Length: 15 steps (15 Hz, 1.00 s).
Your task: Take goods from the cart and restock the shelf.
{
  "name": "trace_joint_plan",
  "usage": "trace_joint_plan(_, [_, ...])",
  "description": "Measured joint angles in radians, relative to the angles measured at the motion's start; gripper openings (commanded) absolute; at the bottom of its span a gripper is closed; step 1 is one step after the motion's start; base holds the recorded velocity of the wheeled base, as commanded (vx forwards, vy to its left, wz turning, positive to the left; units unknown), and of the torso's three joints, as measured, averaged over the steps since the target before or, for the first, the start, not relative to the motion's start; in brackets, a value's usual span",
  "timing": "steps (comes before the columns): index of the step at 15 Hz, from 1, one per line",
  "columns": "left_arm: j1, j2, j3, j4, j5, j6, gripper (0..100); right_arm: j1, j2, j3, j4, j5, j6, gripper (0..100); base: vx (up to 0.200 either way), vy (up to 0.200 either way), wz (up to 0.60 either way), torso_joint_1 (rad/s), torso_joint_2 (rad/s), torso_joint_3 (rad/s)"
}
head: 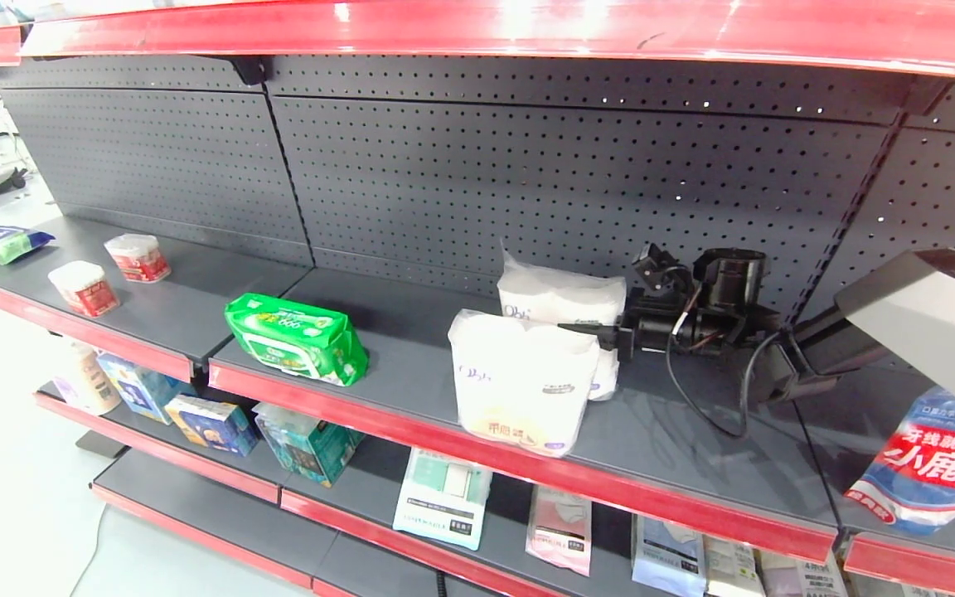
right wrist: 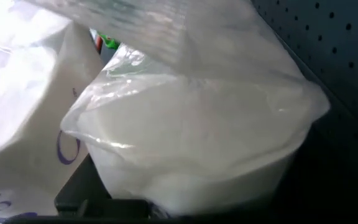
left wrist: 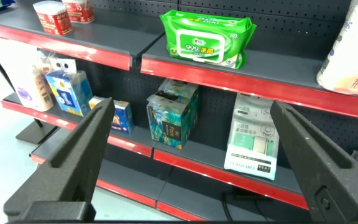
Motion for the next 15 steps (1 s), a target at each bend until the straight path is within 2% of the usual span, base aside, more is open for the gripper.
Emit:
trace_joint_plan(8, [0.0,0.0,0.0,0.0,0.0,0.0,100,0.043,0.026,-0.045,0.001,-0.049,0.017,0,0.0,0.0,0.0,0.0,0.0,0.0])
trace_joint_plan(11, [0.0,0.0,0.0,0.0,0.0,0.0,100,0.02,0.028,-0.04,0.002,0.051,0.011,0,0.0,0.0,0.0,0.0,0.0,0.0])
trace_joint_plan(15, [0.0,0.0,0.0,0.0,0.0,0.0,100,-0.005,0.028,-0.034,0.003,0.118,-0.002,0,0.0,0.0,0.0,0.0,0.0,0.0])
